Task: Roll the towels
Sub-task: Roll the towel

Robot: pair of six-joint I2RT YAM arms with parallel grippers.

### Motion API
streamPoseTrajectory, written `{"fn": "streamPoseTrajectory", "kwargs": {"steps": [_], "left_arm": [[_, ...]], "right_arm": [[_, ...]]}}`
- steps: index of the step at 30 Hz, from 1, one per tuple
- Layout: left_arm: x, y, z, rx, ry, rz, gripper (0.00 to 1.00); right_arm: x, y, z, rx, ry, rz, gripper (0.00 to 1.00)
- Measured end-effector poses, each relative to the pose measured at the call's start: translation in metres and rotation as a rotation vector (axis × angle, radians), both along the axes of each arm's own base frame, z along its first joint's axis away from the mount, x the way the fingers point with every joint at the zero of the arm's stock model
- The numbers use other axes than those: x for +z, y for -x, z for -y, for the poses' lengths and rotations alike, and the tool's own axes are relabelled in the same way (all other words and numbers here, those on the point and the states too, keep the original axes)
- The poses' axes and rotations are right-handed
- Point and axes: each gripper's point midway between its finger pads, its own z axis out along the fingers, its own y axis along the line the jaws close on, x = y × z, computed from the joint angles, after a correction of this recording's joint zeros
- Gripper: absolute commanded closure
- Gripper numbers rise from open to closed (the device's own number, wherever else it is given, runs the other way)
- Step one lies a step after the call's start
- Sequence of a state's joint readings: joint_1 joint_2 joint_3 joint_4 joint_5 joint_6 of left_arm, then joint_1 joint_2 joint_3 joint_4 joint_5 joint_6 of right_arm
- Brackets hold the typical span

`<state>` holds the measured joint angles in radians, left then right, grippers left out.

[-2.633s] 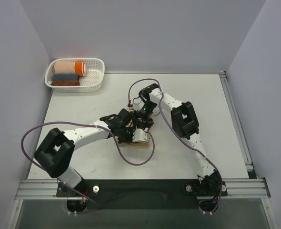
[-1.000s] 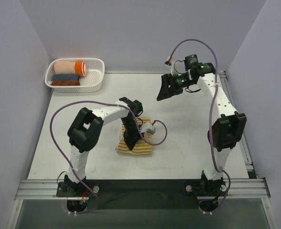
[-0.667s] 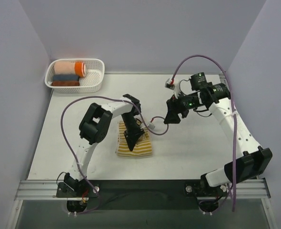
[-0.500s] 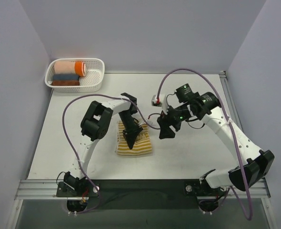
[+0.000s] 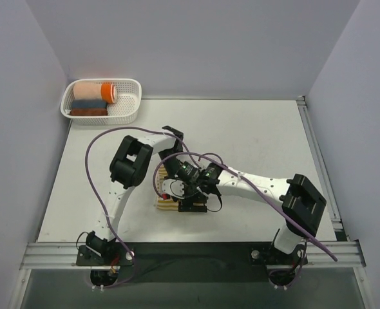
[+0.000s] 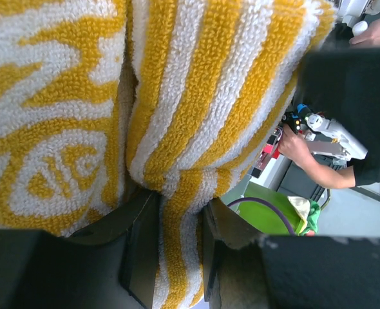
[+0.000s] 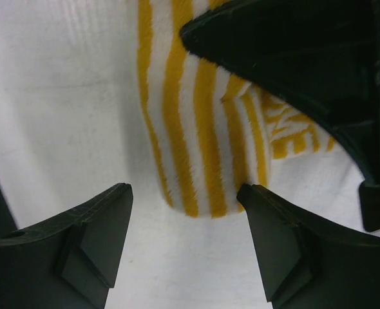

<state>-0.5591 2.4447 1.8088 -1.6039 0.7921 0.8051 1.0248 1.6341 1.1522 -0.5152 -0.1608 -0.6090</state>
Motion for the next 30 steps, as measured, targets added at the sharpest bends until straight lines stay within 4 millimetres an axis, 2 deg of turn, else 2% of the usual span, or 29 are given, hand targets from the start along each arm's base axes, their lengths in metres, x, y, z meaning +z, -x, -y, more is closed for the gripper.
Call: {"fn": "streamPoseTrajectory", "kwargs": {"steps": [4,7,10,13,15,16,17,19,20,21,25,27,30], "left_arm": [[0.0,0.0,0.0,0.0,0.0,-0.001,0.69],[0.0,0.0,0.0,0.001,0.0,-0.001,0.68],[0.0,-0.001,-0.001,0.003,0.0,-0.001,0.67],[0.0,-0.001,-0.001,0.007,0.001,-0.002,0.66],[0.0,-0.001,-0.002,0.013,0.001,-0.005,0.66],[0.0,-0.002,-0.002,0.018,0.002,-0.009,0.65],[0.0,-0.002,-0.003,0.026,0.002,-0.014,0.64],[0.0,-0.004,-0.006,0.044,0.002,-0.023,0.62],[0.0,-0.004,-0.009,0.053,0.0,-0.028,0.6],[0.0,-0.005,-0.011,0.066,-0.001,-0.034,0.55],[0.001,-0.013,-0.026,0.12,0.018,-0.019,0.43],[0.002,-0.026,-0.035,0.165,0.039,0.009,0.41],[0.006,-0.056,-0.051,0.264,0.091,0.074,0.37]], "right_arm": [[0.001,-0.018,-0.017,0.027,-0.033,0.113,0.28],[0.006,-0.025,-0.03,0.045,-0.073,0.153,0.3],[0.002,-0.025,-0.035,0.063,-0.085,0.157,0.33],[-0.014,-0.017,-0.034,0.081,-0.079,0.107,0.34],[-0.025,-0.011,-0.031,0.091,-0.072,0.067,0.43],[-0.029,-0.009,-0.031,0.095,-0.071,0.056,0.51],[-0.032,-0.009,-0.032,0.097,-0.07,0.049,0.7],[-0.035,-0.012,-0.036,0.091,-0.083,0.026,0.84],[-0.035,-0.013,-0.038,0.085,-0.093,0.011,0.98],[-0.035,-0.015,-0.04,0.078,-0.102,-0.008,1.0],[-0.033,-0.02,-0.051,0.051,-0.162,-0.108,1.0],[-0.032,-0.026,-0.057,0.044,-0.193,-0.15,1.0],[-0.031,-0.037,-0.068,0.039,-0.236,-0.185,1.0]]}}
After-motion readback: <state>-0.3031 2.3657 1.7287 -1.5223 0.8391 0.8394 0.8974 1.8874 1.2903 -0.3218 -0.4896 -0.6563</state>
